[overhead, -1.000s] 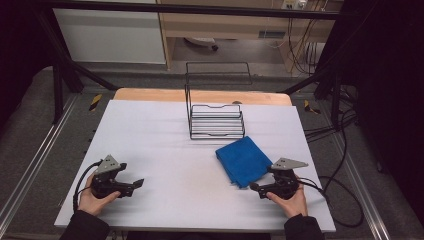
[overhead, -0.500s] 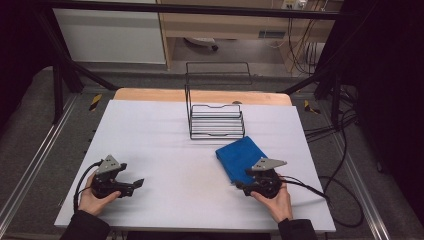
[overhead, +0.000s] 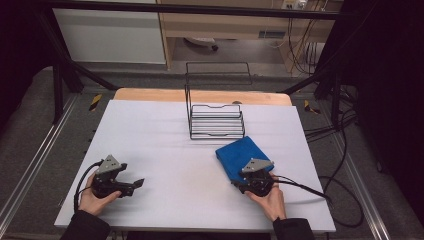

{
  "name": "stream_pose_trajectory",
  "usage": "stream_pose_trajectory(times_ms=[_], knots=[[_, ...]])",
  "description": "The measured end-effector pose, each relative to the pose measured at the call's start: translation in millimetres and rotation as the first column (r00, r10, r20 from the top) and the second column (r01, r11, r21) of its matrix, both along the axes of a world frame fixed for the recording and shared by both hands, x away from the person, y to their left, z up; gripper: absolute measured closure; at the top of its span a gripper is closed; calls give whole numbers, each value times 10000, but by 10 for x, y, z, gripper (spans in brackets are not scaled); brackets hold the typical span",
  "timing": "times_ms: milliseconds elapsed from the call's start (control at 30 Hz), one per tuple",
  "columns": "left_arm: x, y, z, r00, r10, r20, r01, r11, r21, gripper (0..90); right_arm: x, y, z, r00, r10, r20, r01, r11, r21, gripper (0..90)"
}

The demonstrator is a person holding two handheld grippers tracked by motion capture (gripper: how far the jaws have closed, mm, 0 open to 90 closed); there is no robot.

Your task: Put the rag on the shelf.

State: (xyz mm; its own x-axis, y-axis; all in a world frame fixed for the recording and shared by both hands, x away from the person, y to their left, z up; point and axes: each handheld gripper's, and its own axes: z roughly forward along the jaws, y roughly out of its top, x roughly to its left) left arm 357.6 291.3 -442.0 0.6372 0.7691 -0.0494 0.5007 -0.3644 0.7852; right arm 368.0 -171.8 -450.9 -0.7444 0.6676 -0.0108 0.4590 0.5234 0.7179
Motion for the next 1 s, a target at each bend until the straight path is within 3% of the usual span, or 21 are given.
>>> stream_pose_trajectory(times_ms=[300,467,667,700,800,867,1000], knots=[[3,1,0,10000,-50,-22,50,10000,57,99,4,-4,-3,9990,-133,428,150,9991,-407,759],[7,-4,-3,10000,-49,-37,49,10000,59,100,27,-11,10,9993,-258,263,266,9992,-311,837],[8,-4,-2,10000,-63,-36,63,10000,66,101,40,-27,46,9994,-322,146,322,9995,-45,856],[9,-2,-1,10000,-61,-37,61,10000,66,101,22,-45,95,9992,-380,127,376,9988,307,858],[7,-4,-1,10000,-61,-35,61,10000,73,102,5,-72,165,9991,-417,104,409,9967,702,860],[6,-6,0,10000,-69,-34,69,10000,70,102,-10,-63,193,9991,-403,140,392,9967,705,860],[6,-7,-1,10000,-72,-34,72,10000,68,102,-11,-18,162,9995,-220,-209,231,9984,507,861]])
